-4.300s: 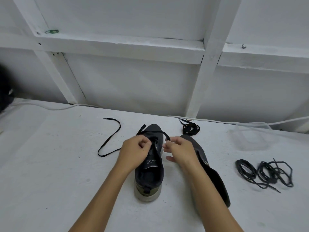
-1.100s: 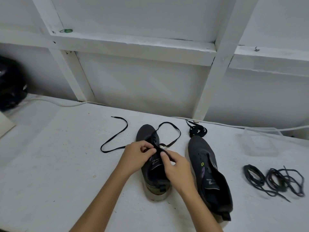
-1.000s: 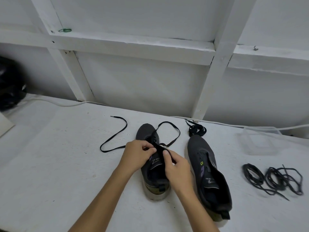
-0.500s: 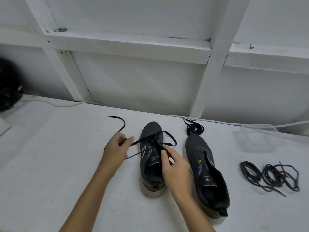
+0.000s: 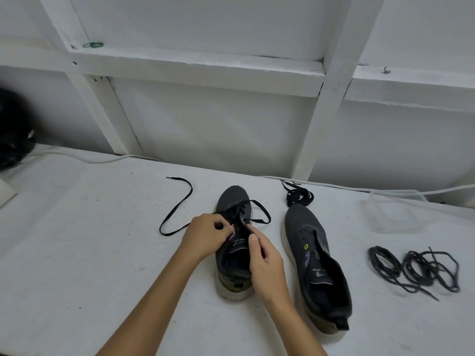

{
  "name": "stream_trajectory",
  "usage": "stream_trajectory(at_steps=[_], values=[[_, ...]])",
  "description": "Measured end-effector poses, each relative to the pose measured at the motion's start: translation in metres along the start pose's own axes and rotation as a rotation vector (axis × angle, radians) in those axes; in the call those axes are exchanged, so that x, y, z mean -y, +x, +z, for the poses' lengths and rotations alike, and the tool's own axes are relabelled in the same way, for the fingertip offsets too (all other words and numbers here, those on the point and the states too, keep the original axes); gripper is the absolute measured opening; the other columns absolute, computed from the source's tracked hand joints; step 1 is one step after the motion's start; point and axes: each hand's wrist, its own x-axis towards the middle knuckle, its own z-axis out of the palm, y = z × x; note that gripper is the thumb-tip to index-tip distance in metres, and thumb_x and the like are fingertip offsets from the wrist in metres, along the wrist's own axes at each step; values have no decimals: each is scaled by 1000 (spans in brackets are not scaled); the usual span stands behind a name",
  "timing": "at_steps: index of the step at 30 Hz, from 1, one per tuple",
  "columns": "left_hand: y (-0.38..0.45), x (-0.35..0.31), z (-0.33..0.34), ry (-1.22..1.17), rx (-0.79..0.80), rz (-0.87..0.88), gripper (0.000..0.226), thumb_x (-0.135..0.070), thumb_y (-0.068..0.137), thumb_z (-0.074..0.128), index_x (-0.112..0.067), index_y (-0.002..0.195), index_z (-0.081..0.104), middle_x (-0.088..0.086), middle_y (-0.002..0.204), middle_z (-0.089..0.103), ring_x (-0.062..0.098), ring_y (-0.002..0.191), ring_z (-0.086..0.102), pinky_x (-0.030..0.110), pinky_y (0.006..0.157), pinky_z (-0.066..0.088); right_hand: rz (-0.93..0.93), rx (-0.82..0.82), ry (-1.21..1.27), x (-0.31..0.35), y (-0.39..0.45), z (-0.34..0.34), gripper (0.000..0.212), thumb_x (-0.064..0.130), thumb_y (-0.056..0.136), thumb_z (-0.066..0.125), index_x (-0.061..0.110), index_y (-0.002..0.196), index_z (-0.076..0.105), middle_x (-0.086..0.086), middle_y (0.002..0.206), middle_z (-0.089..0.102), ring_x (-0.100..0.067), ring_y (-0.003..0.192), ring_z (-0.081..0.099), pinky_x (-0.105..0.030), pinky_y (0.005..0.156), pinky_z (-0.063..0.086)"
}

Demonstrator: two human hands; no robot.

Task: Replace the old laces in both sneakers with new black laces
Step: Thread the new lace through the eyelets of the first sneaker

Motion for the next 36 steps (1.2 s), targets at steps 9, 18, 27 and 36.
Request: stream_trajectory(at_steps=[9, 18, 27, 36], values=[[-9, -7, -50, -1169, 83, 59, 23, -14, 94, 40, -16, 75, 53, -3, 60, 50, 14, 63, 40, 24, 55, 34, -13, -19, -59, -10, 3, 2, 30, 35, 107, 42, 23, 106, 70, 21, 89, 58, 0, 87, 53, -23, 84, 44], [-9, -2, -29, -368, -99, -53, 28, -39, 97, 58, -20, 75, 57, -13, 58, 50, 14, 58, 47, 27, 60, 39, -13, -32, -107, -8, 3, 2, 31, 33, 107, 43, 23, 112, 72, 15, 98, 68, -2, 94, 61, -21, 86, 48], [-19, -32, -52, -117, 83, 181, 16, -36, 91, 67, -27, 79, 70, -12, 73, 68, 0, 68, 60, 20, 70, 49, -14, -58, -195, 4, 0, 3, 37, 31, 106, 44, 27, 69, 46, 12, 61, 43, -9, 62, 39, -27, 63, 34], [-18, -25, -67, 151, 264, 113, 15, -31, 91, 67, -25, 81, 76, -13, 78, 70, -1, 72, 60, 22, 68, 46, 33, -68, -275, 5, 0, 2, 40, 33, 104, 41, 27, 65, 36, 9, 59, 38, -12, 61, 34, -33, 62, 33]])
